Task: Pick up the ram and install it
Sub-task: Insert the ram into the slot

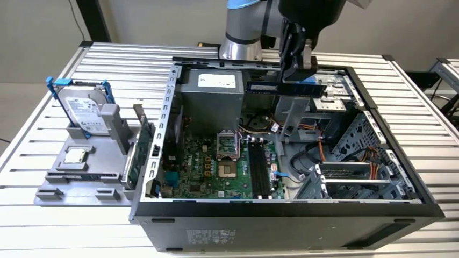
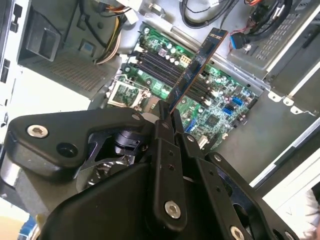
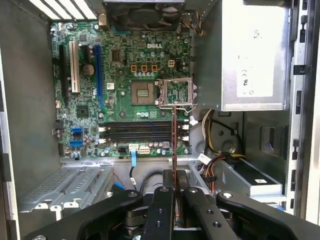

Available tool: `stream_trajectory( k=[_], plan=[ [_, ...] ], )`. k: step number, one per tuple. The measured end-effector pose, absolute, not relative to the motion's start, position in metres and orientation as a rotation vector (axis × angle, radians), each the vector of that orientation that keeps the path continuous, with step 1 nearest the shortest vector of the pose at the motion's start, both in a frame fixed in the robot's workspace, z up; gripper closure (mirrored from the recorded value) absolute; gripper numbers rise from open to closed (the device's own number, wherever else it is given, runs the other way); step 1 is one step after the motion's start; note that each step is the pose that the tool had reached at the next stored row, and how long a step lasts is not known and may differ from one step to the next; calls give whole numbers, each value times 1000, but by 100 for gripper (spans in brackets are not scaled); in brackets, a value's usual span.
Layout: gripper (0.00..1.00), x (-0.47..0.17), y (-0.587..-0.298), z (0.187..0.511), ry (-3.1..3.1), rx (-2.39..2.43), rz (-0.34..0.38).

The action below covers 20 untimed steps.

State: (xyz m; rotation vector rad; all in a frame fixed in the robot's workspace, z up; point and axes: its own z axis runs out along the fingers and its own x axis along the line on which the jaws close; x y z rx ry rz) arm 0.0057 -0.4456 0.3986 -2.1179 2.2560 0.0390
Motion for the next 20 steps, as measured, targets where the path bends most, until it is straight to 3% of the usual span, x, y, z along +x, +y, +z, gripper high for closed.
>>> stream_trajectory(
  k=[20],
  plan=[
    [100, 6, -445, 399, 2288, -2082, 38]
  ],
)
